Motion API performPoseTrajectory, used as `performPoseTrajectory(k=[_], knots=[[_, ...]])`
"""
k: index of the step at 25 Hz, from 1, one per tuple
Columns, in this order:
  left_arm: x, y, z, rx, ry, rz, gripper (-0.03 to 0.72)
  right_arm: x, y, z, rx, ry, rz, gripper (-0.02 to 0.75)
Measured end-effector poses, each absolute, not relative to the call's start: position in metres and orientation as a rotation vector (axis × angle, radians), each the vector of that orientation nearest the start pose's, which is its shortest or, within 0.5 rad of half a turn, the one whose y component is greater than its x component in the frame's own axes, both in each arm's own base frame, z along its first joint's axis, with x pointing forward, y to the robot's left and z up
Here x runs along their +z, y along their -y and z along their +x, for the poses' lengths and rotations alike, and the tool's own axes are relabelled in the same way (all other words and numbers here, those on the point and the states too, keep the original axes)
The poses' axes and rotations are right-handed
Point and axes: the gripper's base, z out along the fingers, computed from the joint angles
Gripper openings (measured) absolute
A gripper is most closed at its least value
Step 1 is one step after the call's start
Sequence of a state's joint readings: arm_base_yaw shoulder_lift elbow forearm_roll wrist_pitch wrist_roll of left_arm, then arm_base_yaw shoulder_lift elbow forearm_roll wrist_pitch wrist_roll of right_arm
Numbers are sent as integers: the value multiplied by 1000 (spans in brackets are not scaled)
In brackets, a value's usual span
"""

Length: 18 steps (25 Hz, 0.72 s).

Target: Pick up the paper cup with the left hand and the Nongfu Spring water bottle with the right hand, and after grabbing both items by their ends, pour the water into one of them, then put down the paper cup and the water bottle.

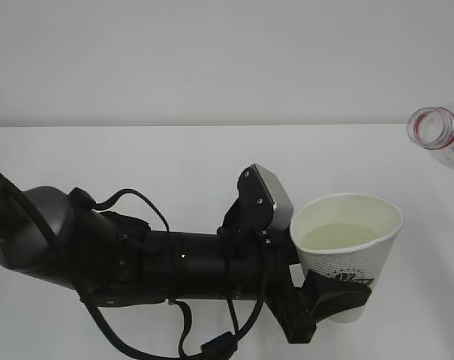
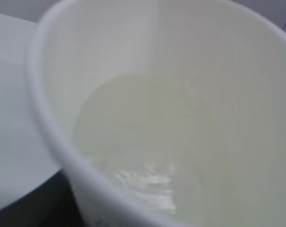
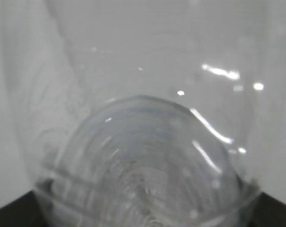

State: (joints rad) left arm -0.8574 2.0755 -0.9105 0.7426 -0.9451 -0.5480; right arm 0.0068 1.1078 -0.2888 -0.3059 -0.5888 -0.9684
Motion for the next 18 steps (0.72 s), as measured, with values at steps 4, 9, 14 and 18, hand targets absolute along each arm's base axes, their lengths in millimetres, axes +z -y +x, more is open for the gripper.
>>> performPoseTrajectory(k=[4,9,14,18], knots=[[120,321,212,-1149,-1594,1147,498,227,-17,198,-737,-1389,-1130,464],[120,321,212,-1140,-1584,1156,498,227,-17,198,-693,-1417,-1081,464],[119,321,213,-1125,-1596,1163,498,227,-17,198,-624,-1458,-1006,464],[118,321,213,-1089,-1573,1188,498,227,-17,198,-542,-1503,-917,464]])
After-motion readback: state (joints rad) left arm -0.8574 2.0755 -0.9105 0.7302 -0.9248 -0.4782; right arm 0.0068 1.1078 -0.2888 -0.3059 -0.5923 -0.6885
